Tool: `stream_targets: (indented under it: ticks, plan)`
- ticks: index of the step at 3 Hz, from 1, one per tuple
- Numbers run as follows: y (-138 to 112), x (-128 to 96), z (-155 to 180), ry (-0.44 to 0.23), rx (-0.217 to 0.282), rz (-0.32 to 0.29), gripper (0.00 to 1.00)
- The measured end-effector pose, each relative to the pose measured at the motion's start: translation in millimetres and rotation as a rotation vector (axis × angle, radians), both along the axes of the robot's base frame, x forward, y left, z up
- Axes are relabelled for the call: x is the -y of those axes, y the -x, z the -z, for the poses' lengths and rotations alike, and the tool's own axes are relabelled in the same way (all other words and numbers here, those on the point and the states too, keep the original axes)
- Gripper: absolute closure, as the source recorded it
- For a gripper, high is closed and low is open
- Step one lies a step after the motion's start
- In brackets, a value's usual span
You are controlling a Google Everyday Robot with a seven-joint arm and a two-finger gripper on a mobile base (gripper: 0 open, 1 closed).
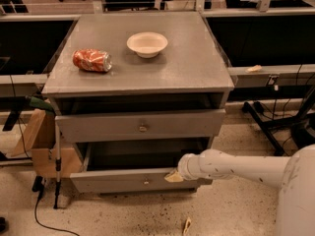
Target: Close middle drawer
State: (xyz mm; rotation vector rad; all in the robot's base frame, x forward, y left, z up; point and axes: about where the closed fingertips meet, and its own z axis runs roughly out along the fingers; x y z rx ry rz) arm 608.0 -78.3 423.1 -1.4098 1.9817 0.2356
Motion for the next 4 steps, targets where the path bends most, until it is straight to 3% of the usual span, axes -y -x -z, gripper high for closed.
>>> stream_targets:
  ticks: [2,4]
  plan:
    - [11,0,-2,-0.011,0.000,-0.004,0.58]
    - [106,7,-17,-0.032,-0.107,-0.081,0.11]
